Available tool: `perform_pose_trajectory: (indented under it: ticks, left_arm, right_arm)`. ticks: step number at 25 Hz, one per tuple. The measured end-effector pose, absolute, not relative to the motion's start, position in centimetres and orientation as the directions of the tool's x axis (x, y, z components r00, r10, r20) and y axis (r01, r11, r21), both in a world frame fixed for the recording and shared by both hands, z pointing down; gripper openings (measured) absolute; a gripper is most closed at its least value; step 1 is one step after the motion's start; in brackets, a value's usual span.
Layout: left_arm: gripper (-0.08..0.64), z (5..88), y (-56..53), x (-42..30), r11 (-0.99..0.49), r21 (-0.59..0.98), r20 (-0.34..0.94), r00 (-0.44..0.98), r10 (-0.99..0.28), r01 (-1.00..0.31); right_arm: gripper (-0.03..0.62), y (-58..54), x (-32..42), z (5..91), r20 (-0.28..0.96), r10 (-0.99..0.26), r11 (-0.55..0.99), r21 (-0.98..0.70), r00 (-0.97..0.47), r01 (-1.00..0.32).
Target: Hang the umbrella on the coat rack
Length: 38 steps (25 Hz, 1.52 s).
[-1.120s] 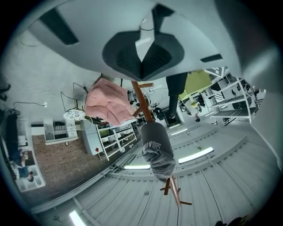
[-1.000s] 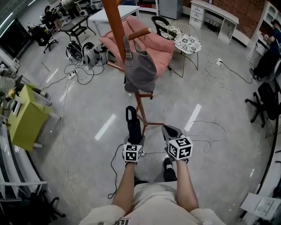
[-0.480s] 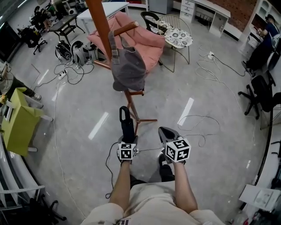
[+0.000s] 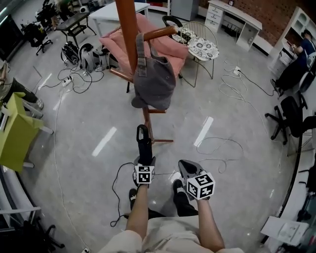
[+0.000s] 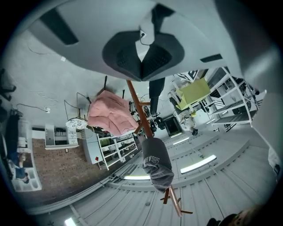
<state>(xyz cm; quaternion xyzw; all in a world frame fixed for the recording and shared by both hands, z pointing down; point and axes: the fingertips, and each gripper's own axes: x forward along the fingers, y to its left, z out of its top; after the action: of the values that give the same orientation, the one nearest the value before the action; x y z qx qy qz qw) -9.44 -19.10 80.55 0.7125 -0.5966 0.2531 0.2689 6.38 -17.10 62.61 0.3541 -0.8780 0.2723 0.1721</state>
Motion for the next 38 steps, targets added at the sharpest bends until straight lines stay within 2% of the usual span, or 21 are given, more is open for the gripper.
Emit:
perform_pose_trajectory:
  ticks: [6, 38]
  left_arm:
    - [0.261, 82.1, -19.7, -10.1, -0.139, 0.071, 0.687, 0.149, -0.711, -0.988]
    - [0.264, 86.3, -22.0, -10.0, -0.147, 0.068, 0.744, 0.148, -0.652, -0.987]
  right_arm:
    - [0.005, -16.0, 6.3, 64.7, 0.531, -0.482, 0.607, -0.370, -0.697, -0.703]
    - [0.005, -17.7, 8.6, 64.2, 0.497, -0.548, 0.538, -0.408, -0.673, -0.738]
